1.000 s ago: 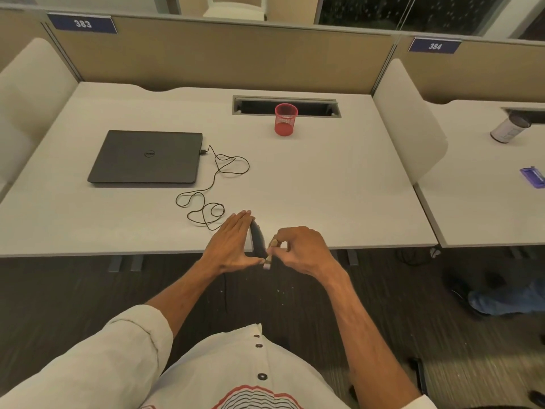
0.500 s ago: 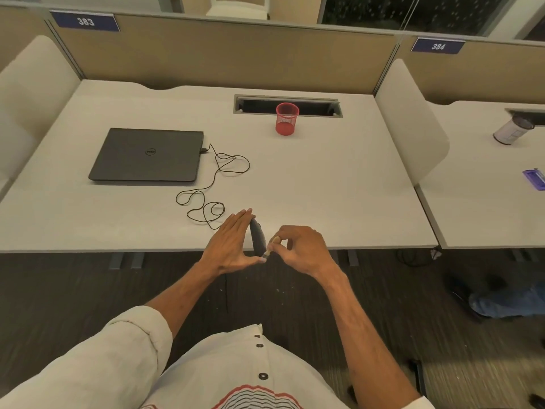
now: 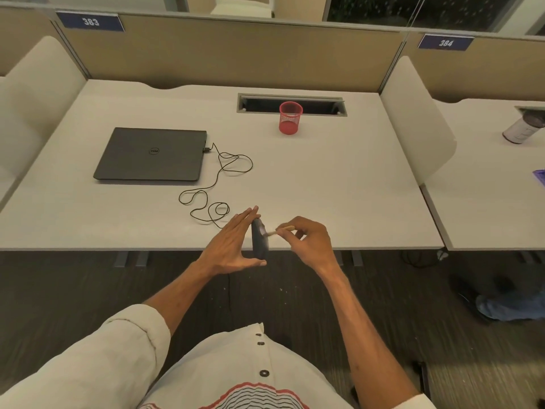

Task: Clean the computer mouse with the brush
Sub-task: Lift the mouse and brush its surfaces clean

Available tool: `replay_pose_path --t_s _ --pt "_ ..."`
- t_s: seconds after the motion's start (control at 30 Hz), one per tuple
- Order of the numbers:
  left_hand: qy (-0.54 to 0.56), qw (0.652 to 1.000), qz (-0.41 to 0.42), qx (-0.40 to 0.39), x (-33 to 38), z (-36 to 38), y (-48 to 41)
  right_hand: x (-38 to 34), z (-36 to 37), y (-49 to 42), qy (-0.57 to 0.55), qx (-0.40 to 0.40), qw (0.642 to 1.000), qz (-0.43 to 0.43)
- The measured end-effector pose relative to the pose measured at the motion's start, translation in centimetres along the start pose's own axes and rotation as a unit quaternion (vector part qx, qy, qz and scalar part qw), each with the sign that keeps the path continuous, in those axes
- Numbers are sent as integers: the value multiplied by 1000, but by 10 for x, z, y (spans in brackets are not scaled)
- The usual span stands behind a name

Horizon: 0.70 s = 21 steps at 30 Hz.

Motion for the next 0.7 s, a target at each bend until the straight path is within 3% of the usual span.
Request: replay_pose_path --t_s 0.1,0.3,0.53,0.7 --pt "7 1000 -9 -3 -4 3 2 5 -4 -3 20 -29 999 8" --pt "17 1000 -8 0 -3 3 0 -9 -14 -9 -18 56 998 -20" --pt "1 1000 -16 6 -6 -2 -3 1 -2 -8 1 45 999 0" --pt "-27 999 -44 0 -9 -1 -3 -13 -9 -5 24 110 994 -10"
Point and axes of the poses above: each hand's wrist, its own y-axis away from the middle knuckle, its own z-axis out of the palm, x = y × z, the point moved 9 cm from there along -y, towards the middle knuckle, and after that the axes turned 2 degrees about y, right-handed, at the moved point
